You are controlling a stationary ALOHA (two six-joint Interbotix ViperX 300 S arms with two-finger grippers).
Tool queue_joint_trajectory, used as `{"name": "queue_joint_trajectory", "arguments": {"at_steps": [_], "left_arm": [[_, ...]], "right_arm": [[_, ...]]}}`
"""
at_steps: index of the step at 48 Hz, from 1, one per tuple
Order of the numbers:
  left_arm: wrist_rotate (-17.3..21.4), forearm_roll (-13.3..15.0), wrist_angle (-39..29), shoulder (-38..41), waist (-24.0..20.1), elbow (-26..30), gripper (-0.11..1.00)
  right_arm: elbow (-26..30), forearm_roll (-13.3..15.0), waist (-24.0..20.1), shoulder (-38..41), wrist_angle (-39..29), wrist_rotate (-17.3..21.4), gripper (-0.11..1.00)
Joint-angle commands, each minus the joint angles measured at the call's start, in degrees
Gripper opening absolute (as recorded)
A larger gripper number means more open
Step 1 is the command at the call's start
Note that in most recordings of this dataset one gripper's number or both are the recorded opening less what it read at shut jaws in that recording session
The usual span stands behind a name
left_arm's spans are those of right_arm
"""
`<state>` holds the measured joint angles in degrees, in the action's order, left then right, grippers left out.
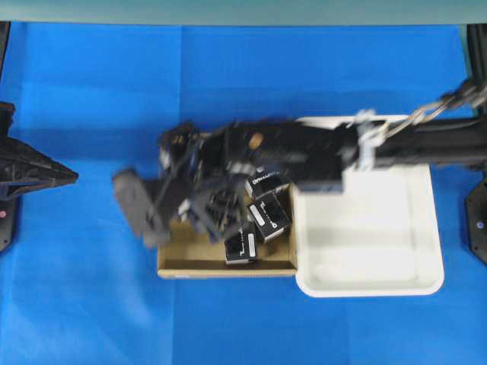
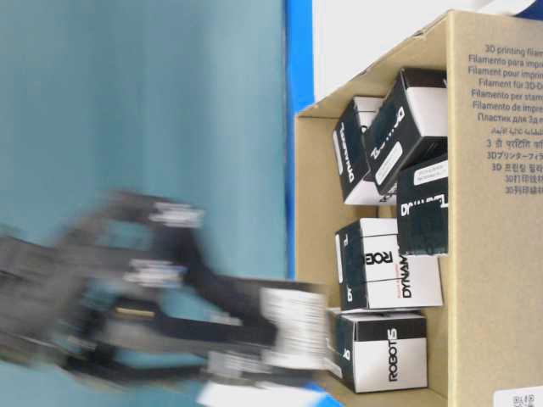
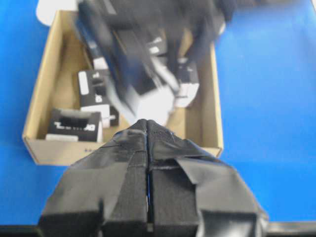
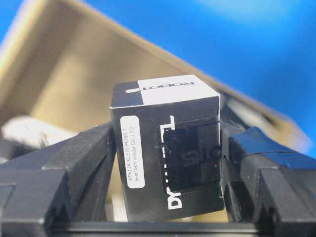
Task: Pick a box that is randomly placed inside the cardboard box.
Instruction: 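Lift the held box out and carry it right over the tray, then lower the held box into the upper part of the white tray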
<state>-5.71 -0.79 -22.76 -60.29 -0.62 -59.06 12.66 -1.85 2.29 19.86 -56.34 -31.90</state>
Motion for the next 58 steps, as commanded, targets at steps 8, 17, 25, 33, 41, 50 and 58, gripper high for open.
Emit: {"name": "queue_joint_trajectory", "arguments": {"at_steps": [8,17,25,33,41,50,58], "left_arm": [[-0.09,-0.18,0.26,0.26,0.00,1.23,-0.07],[-0.09,-0.18,0.26,0.26,0.00,1.23,-0.07],[-0.09,-0.18,0.26,0.26,-0.09,1.23,-0.07],[-0.09,-0.18,0.26,0.26,-0.09,1.23,-0.07],[-0.09,-0.18,0.26,0.26,-0.09,1.23,-0.07],[-0.09,-0.18,0.26,0.35,-0.09,1.23,-0.07],[-0.09,-0.18,0.26,0.44,-0.09,1.14,-0.07]], "right_arm": [[-0.26,-0.09,3.60,-9.58,-6.50,4.92,0.67],[-4.31,-0.09,6.33,-15.12,-10.90,8.26,0.67],[-11.16,-0.09,8.79,-19.86,-11.25,9.23,0.66],[-17.67,-0.09,10.11,-23.99,-11.07,9.32,0.66],[-22.76,-0.09,12.04,-26.89,-10.37,9.76,0.66],[-26.81,-0.09,14.15,-29.36,-6.59,9.84,0.66],[-31.11,-0.09,15.12,-29.71,-2.20,9.49,0.66]]}}
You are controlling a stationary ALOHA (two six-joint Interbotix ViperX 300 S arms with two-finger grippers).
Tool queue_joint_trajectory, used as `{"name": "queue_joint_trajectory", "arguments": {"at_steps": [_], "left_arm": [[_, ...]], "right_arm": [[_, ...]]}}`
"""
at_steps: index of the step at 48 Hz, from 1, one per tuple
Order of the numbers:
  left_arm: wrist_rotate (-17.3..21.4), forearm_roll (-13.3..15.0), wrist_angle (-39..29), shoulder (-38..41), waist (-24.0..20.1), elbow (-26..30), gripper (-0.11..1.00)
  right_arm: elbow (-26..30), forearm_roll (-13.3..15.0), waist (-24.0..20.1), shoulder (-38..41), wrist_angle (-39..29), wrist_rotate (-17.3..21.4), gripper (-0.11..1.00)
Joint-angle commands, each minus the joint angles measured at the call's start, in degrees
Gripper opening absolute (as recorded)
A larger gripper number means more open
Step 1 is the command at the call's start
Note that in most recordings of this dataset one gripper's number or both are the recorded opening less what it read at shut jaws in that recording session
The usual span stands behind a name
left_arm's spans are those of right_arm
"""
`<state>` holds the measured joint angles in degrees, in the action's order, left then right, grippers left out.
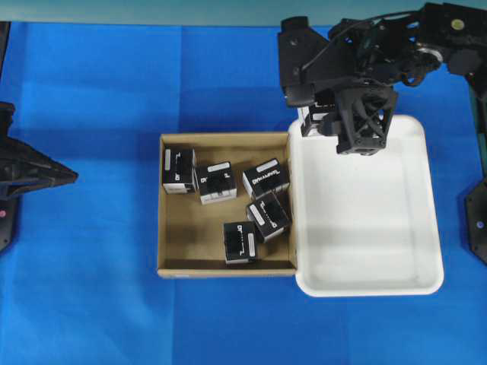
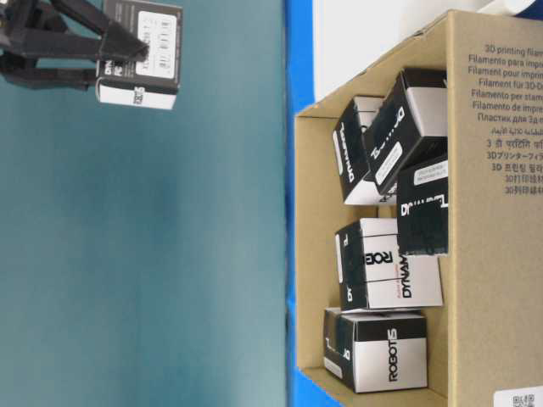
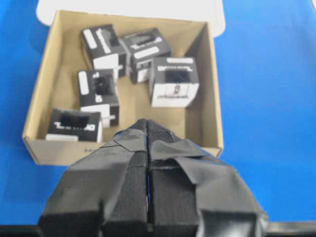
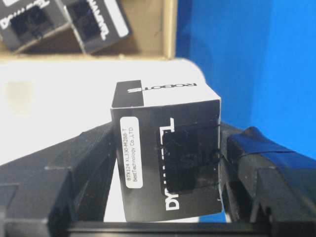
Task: Pick a box that is randomly placed inside the cardboard box.
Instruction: 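Lower the held box into the upper part of the white tray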
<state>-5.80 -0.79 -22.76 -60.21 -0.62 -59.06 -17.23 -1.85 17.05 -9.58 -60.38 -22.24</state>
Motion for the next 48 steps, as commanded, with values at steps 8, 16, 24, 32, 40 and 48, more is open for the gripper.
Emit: {"name": "queue_joint_trajectory", "arguments": {"at_steps": [8,16,24,32,40,48], "left_arm": [[0.00,-0.18,0.26,0.44,-0.09,1.14,-0.07],[0.00,-0.18,0.62,0.26,-0.18,1.32,-0.07],[-0.09,-0.18,0.70,0.26,-0.44,1.41,-0.07],[-0.09,-0.18,0.70,0.44,-0.44,1.41,-0.07],[-0.09,-0.18,0.70,0.44,-0.44,1.41,-0.07],[-0.09,-0.18,0.70,0.53,-0.44,1.32,-0.07]], "right_arm": [[-6.06,-0.09,0.53,0.09,6.06,-0.26,0.66],[-10.11,-0.09,0.70,0.09,10.28,-0.09,0.66],[-13.45,-0.09,0.70,0.70,13.45,0.18,0.66],[-15.56,-0.35,0.70,2.55,17.14,0.35,0.66],[-16.00,-0.26,0.70,5.01,20.30,0.35,0.66],[-16.70,-0.26,1.05,8.17,21.01,0.44,0.66]]}}
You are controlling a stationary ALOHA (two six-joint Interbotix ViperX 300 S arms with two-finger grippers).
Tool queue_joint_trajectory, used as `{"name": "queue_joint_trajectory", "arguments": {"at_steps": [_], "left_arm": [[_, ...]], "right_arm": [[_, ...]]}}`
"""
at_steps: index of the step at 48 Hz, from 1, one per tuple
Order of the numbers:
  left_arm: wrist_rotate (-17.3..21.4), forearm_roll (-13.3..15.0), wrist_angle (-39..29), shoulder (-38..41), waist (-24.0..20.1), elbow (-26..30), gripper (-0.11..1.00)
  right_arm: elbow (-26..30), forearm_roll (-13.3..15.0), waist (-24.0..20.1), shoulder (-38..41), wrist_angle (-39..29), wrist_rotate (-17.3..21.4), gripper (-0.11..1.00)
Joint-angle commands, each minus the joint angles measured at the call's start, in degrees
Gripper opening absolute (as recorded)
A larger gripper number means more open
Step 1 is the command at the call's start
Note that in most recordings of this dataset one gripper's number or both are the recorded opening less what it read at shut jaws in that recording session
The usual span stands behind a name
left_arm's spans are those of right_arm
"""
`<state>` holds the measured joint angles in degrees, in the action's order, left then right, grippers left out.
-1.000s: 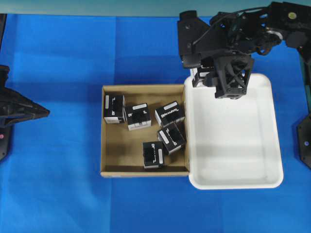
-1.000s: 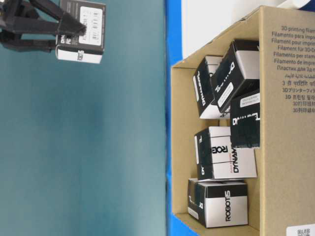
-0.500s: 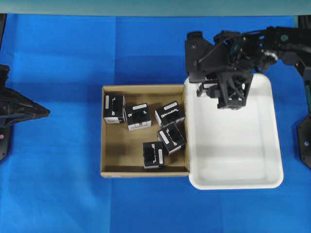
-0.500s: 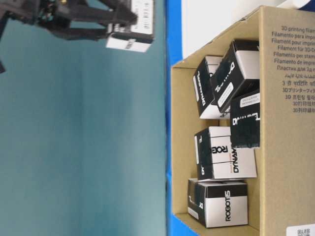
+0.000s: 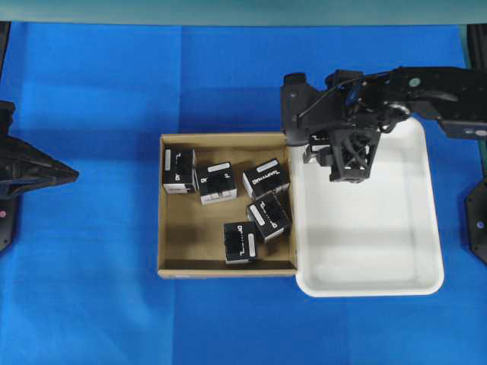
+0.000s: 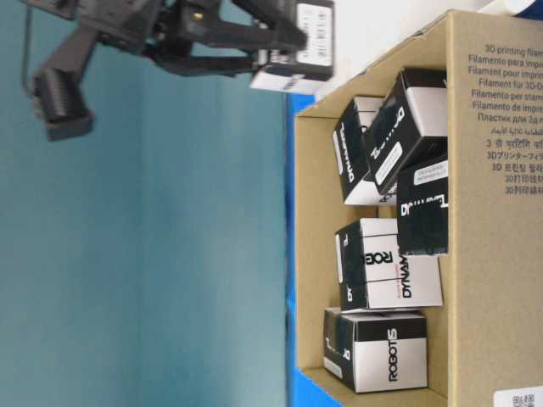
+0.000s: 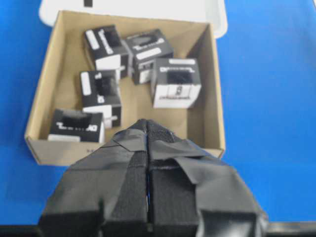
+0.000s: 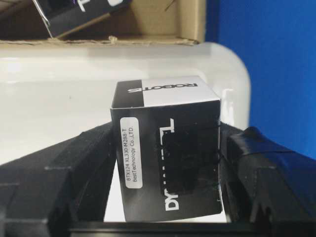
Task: Pick a box that is randomly placed inside the cardboard box.
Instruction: 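Lower the held box into the upper part of the white tray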
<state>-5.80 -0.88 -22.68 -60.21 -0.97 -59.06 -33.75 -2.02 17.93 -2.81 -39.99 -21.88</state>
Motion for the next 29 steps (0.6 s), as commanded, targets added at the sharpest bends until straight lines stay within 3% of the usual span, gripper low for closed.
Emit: {"name": "queue_joint_trajectory", "arguments": {"at_steps": [1,11,29], "left_arm": [[-0.09,-0.09,0.62,0.53,-0.18,1.32,-0.07],[-0.09,-0.09,0.62,0.53,-0.09,1.32,-0.07],[-0.09,-0.09,0.62,0.62,-0.18,1.23,-0.07]], "right_arm": [[-0.26,-0.18,0.18,1.67,0.70,0.09,0.66],[-1.14,-0.18,0.88,3.34,2.64,0.18,0.66],[-2.64,-0.18,1.76,4.13,6.77,4.39,0.66]]}}
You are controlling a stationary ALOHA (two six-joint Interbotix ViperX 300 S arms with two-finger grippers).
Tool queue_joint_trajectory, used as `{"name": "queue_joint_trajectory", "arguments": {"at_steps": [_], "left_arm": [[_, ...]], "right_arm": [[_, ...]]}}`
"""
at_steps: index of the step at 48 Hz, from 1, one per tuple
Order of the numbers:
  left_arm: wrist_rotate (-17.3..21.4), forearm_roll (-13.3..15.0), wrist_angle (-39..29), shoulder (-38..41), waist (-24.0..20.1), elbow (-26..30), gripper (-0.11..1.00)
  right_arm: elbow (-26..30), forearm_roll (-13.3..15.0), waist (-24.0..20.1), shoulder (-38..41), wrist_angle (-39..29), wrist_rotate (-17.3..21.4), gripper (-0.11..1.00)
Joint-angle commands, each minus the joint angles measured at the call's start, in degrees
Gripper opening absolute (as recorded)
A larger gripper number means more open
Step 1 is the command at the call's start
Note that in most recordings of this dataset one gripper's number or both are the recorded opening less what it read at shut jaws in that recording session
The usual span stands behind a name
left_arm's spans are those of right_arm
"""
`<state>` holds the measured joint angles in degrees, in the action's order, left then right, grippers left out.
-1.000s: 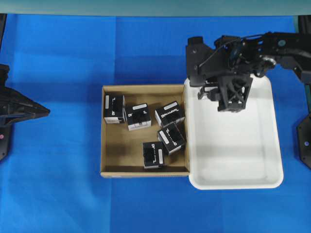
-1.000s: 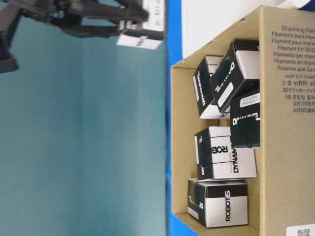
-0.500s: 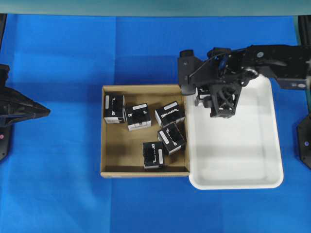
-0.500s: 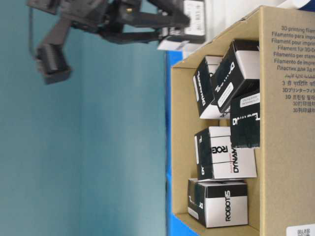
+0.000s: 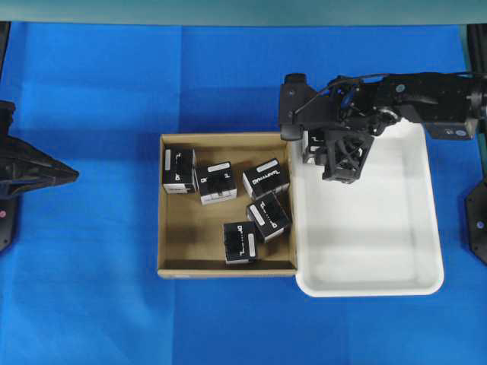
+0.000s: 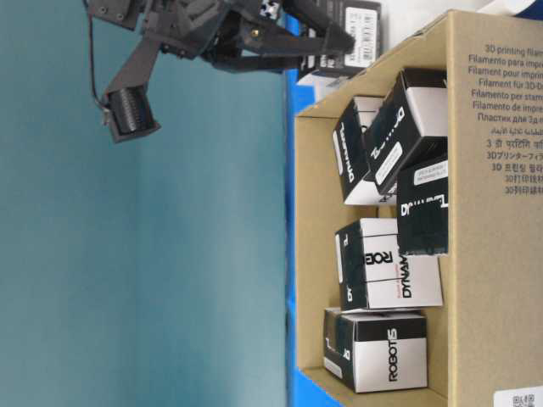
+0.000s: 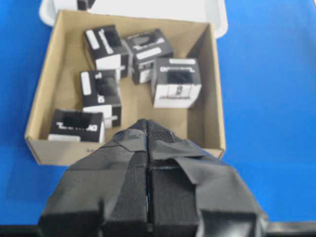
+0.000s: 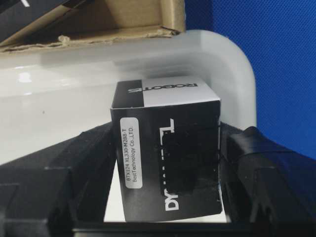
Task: Pick a box that is randomly placed inside the cardboard box.
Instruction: 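Lower the held box into the upper part of the white tray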
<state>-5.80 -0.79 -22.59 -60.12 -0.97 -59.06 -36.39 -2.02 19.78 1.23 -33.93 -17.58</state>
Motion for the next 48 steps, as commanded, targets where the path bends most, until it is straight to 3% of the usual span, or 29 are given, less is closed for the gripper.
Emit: {"name": "queue_joint_trajectory", "arguments": {"at_steps": [1,39,48], "left_arm": [[-0.09,-0.18,0.53,0.53,-0.09,1.23,-0.07],[-0.18,-0.18,0.53,1.23,-0.09,1.05,-0.07],[-0.18,-0.18,0.53,1.23,0.00,1.05,-0.07]], "right_arm": [[-0.09,-0.18,-0.09,0.09,0.79,0.00,0.66],[-1.23,-0.09,-0.09,0.26,2.20,0.00,0.64],[-1.23,-0.09,-0.35,0.18,3.87,0.35,0.99]]}}
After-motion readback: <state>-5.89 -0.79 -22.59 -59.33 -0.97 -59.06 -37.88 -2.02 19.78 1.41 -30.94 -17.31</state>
